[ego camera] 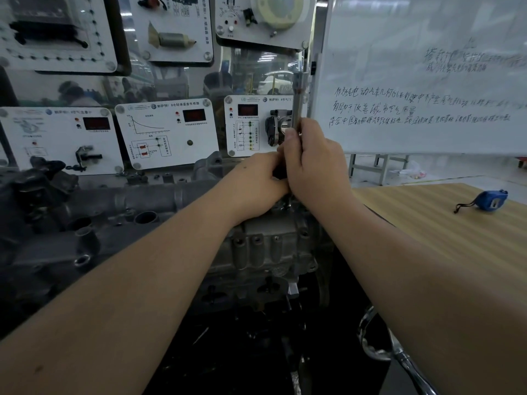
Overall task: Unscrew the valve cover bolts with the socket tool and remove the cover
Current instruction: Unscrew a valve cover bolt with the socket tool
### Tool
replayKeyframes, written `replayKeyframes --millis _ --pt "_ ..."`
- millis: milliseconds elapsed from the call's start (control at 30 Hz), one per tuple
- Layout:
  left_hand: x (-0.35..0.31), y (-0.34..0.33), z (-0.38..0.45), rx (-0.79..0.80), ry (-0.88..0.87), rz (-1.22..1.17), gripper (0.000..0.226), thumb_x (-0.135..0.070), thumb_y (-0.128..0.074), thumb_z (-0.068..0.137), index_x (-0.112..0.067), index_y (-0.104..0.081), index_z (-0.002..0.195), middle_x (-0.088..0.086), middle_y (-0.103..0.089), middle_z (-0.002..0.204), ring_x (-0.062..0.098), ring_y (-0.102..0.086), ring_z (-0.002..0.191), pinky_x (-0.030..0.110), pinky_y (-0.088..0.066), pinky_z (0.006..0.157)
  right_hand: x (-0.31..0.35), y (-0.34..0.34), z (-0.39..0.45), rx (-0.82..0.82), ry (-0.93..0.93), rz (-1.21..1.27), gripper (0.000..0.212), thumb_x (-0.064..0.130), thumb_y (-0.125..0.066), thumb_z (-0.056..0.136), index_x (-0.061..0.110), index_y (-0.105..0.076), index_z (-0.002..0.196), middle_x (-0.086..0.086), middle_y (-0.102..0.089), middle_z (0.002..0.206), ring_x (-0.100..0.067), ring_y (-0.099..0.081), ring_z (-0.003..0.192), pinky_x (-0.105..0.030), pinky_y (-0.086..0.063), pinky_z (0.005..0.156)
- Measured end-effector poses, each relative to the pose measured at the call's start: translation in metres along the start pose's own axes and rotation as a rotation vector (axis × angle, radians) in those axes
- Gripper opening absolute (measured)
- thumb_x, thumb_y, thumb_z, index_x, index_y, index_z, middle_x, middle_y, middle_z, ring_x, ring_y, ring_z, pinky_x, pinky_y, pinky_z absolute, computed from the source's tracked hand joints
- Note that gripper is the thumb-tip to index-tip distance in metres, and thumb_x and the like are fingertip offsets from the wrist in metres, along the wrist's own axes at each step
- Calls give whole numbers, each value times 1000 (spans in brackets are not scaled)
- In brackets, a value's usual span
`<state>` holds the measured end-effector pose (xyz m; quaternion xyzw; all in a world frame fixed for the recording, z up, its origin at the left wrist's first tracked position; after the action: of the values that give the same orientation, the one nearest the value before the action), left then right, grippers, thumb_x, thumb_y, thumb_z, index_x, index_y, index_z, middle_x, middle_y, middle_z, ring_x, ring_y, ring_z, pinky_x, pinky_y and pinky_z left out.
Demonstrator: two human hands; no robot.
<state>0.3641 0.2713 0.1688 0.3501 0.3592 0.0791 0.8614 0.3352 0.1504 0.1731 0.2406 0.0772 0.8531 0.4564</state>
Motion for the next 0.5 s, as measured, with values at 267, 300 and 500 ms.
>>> replayKeyframes --millis 267,300,500 --pt "2 2 0 -34 11 33 32 -8 -63 90 -36 -56 76 -14 -64 73 -11 -58 59 7 -38 49 5 -1 -1 26 18 -1 36 36 -54 104 6 -54 125 -4 -67 82 -28 -63 74 -38 -46 63" --pt "2 2 0 -35 6 25 33 -7 -64 89 -36 -56 76 -14 -64 72 -11 -58 58 7 -38 49 4 -2 -1 20 22 -3 30 33 -54 105 4 -55 115 -3 -62 76 -30 -62 71 -39 -46 61" --pt "0 1 -2 -7 11 -22 36 -13 -54 96 -46 -57 85 -14 -71 79 -2 -65 60 10 -46 52 0 -1 -1 34 -12 -8 25 28 -42 109 14 -45 88 -1 -57 67 -25 -54 61 -39 -38 55"
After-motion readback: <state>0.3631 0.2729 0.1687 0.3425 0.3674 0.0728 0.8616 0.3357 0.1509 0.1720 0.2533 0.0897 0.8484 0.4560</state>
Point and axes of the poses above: each hand's wrist, its own z-axis towards the middle knuckle, its own y-axis out of the back of the hand, x = y × z, the point moved 2 cm from there along z, towards the middle knuckle
